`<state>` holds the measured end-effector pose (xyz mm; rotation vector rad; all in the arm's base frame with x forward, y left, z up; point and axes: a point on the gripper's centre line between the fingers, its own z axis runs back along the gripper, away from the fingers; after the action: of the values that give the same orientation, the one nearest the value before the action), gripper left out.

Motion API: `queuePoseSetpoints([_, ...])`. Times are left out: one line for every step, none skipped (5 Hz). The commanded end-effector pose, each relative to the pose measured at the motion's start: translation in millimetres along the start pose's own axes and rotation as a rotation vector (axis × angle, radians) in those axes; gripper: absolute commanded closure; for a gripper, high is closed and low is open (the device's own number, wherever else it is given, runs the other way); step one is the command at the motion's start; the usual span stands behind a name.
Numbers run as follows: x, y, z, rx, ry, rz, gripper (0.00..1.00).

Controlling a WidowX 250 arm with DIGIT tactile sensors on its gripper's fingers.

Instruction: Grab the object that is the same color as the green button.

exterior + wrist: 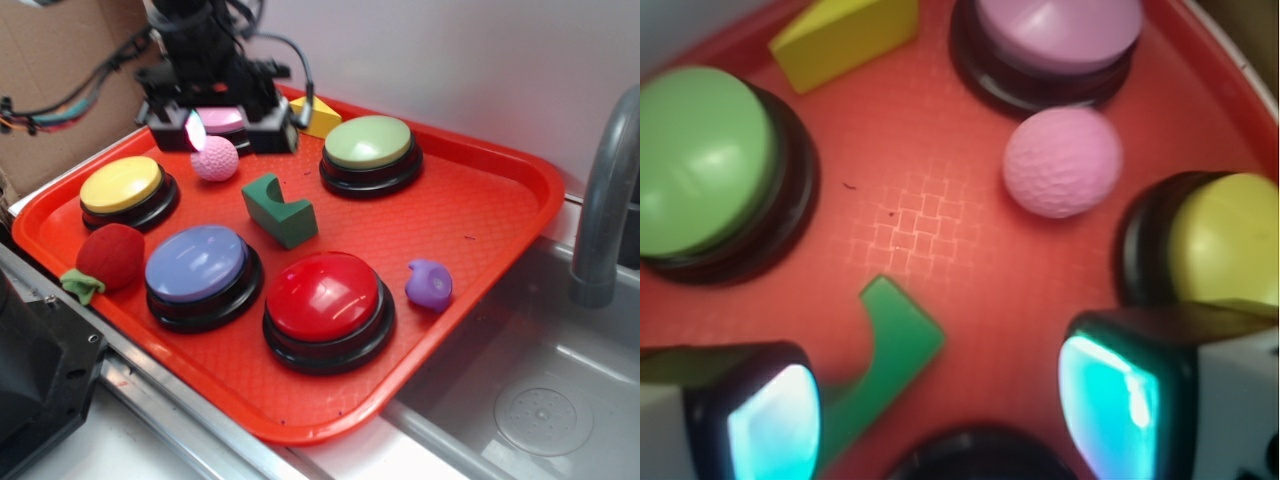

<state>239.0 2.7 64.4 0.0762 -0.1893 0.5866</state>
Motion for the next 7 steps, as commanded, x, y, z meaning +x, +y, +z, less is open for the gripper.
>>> queuePoseSetpoints([7,-15,-43,-0.038,0.039,0.004,0.0])
queuePoseSetpoints([7,-15,-50,-0.048,0.03,0.009,0.0])
queuePoseSetpoints([6,-14,-46,-0.069,0.009,0.005,1.0])
queuePoseSetpoints([6,-13,-43,-0.08,0.008,0.0,1.0])
queuePoseSetpoints([14,-10,-35,-0.094,-0.021,0.0,1.0])
queuePoseSetpoints([28,-9,-10,-0.09,-0.034,-0.06,1.0])
queuePoseSetpoints([42,-10,39,-0.043,-0.04,-0.193,1.0])
